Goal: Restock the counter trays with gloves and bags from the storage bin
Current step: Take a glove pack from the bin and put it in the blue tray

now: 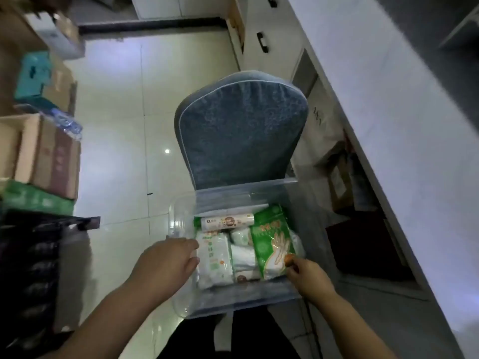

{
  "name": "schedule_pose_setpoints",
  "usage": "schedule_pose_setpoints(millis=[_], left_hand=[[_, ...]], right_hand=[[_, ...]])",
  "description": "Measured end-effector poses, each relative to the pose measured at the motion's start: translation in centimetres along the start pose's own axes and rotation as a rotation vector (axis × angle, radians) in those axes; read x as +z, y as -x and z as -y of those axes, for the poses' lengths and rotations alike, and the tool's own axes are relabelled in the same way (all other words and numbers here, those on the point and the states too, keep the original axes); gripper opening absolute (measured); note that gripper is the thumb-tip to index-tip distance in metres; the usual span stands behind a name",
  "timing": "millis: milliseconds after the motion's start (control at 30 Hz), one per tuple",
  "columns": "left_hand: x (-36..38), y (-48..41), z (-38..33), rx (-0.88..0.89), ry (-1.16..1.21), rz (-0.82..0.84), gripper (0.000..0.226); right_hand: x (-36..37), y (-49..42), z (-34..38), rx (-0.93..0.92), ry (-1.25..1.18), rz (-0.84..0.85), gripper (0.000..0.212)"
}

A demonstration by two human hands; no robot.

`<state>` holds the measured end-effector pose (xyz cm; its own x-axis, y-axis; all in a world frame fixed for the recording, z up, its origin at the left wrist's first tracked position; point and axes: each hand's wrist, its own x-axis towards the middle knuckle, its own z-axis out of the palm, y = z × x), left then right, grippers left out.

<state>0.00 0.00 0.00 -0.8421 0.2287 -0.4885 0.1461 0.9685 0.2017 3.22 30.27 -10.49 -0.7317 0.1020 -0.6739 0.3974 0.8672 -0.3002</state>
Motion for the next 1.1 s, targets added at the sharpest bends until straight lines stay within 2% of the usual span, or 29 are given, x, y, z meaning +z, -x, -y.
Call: schedule_pose_setpoints(millis=[133, 300, 367, 467, 600, 767, 833, 967, 1067, 1100], left_hand=[[1.8, -2.2, -0.8, -0.081, 0.058, -0.053, 0.030], [4.0, -4.6, -1.9, -0.137, 0.092, -0.072, 0.035], [4.7, -5.4, -2.4, -0.130, 0.086, -0.059, 0.034], [5.4, -6.2, -2.9, -0.134, 0.087, -0.044, 0.033], [6.0, -6.8, -3.1, -0.143, 0.089, -0.022, 0.031], [7.2, -7.0, -3.2, -0.108, 0.069, -0.005, 0.033], [7.6, -6.9, -2.9, -0.091, 0.062, 0.008, 0.034], [8.0, -6.7, -2.0, -0.049, 0.042, 0.024, 0.032], [8.4, -6.3, -0.9, -0.018, 0.025, 0.018, 0.031], [8.6, -6.1, -0.5, -0.015, 0.026, 0.017, 0.031]], right_hand=[[0.1, -5.0, -2.0, 0.005, 0.036, 0.106, 0.017], [2.3, -10.0, -3.7, -0.052, 0.280, 0.197, 0.029], [2.8, -11.0, -3.6, -0.013, 0.296, 0.225, 0.033], [3.6, -11.9, -3.2, 0.078, 0.192, 0.194, 0.033], [4.3, -12.9, -2.5, 0.213, -0.033, 0.106, 0.044], [5.2, -13.9, -1.5, 0.382, -0.272, 0.144, 0.047], [6.0, -14.2, -1.3, 0.406, -0.354, 0.173, 0.042], [7.8, -14.1, -0.3, 0.487, -0.671, 0.260, 0.021], [8.5, -13.3, 1.1, 0.476, -0.782, 0.170, 0.003], [8.4, -12.9, 1.5, 0.479, -0.822, 0.129, 0.005]])
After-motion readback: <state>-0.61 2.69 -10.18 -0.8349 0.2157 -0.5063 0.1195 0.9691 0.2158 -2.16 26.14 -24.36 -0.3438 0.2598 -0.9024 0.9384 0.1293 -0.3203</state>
